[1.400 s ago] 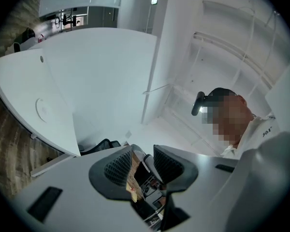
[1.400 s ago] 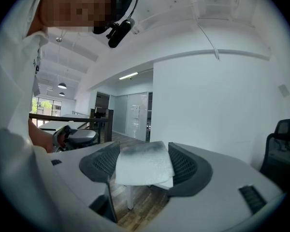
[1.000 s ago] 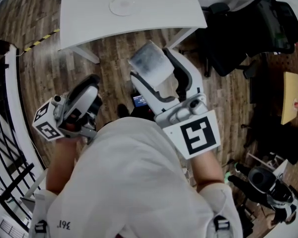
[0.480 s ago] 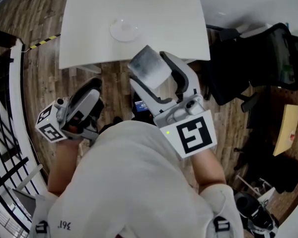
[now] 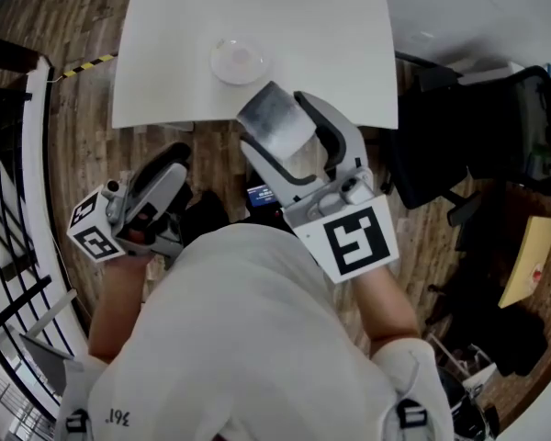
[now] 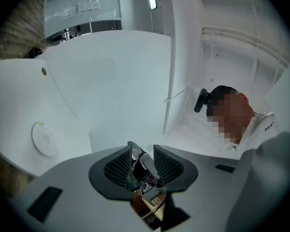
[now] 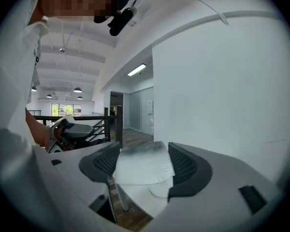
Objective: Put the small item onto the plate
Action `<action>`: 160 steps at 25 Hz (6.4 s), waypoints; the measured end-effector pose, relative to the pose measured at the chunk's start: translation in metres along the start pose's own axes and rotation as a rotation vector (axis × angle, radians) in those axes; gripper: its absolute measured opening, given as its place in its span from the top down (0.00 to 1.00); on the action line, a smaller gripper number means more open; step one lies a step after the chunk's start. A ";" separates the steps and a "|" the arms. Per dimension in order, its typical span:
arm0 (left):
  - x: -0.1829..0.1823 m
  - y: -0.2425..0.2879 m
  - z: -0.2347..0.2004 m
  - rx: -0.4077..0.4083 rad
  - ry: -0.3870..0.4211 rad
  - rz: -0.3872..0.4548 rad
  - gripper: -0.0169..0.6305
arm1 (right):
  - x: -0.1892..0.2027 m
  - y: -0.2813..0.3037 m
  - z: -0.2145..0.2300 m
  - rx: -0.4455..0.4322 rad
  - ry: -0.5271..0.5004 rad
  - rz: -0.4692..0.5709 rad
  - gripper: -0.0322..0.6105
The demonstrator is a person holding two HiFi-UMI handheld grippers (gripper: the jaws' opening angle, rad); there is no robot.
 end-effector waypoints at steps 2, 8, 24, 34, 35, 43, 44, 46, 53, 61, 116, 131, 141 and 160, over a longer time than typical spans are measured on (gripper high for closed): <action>-0.007 -0.007 -0.002 -0.006 -0.006 -0.002 0.78 | 0.002 0.007 -0.006 0.004 0.000 -0.013 0.46; -0.028 -0.025 -0.013 0.005 -0.004 -0.071 0.78 | 0.013 0.029 -0.022 0.044 -0.020 -0.048 0.46; -0.024 -0.011 -0.053 0.008 0.022 -0.246 0.78 | 0.049 0.046 -0.010 0.120 -0.061 -0.166 0.46; -0.017 0.006 -0.108 -0.107 0.095 -0.269 0.78 | 0.102 0.071 0.018 0.091 -0.042 -0.283 0.46; -0.016 0.006 -0.117 -0.126 0.105 -0.276 0.78 | 0.110 0.075 0.020 0.087 -0.039 -0.297 0.46; -0.005 0.016 -0.177 -0.216 0.134 -0.316 0.78 | 0.179 0.115 0.049 0.074 -0.042 -0.416 0.46; -0.004 0.017 -0.185 -0.228 0.140 -0.324 0.78 | 0.186 0.120 0.053 0.074 -0.046 -0.432 0.46; -0.002 0.017 -0.199 -0.255 0.142 -0.335 0.78 | 0.200 0.129 0.060 0.069 -0.065 -0.463 0.46; -0.003 0.015 -0.239 -0.335 0.140 -0.353 0.78 | 0.245 0.154 0.076 0.051 -0.088 -0.559 0.46; 0.004 0.014 -0.273 -0.395 0.126 -0.407 0.78 | 0.276 0.187 0.088 0.022 -0.120 -0.623 0.46; 0.021 0.009 -0.264 -0.398 0.109 -0.402 0.78 | 0.306 0.201 0.096 0.030 0.021 -0.708 0.46; 0.004 0.013 -0.226 -0.353 0.141 -0.310 0.78 | 0.261 0.178 0.091 0.070 -0.004 -0.603 0.46; -0.019 0.016 -0.182 -0.271 0.164 -0.255 0.78 | 0.207 0.156 0.074 0.116 0.004 -0.505 0.83; -0.044 0.005 -0.092 -0.149 0.181 -0.214 0.78 | 0.098 0.122 0.023 0.074 -0.018 -0.309 0.95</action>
Point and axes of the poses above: the fingertips, and each gripper's own axes: y forward along the fingers, z to its right, x out of its underside, the point moved 3 cm from there along -y, backward along the fingers, and after that the axes turned 8 degrees about z, right-handed, at the moved point
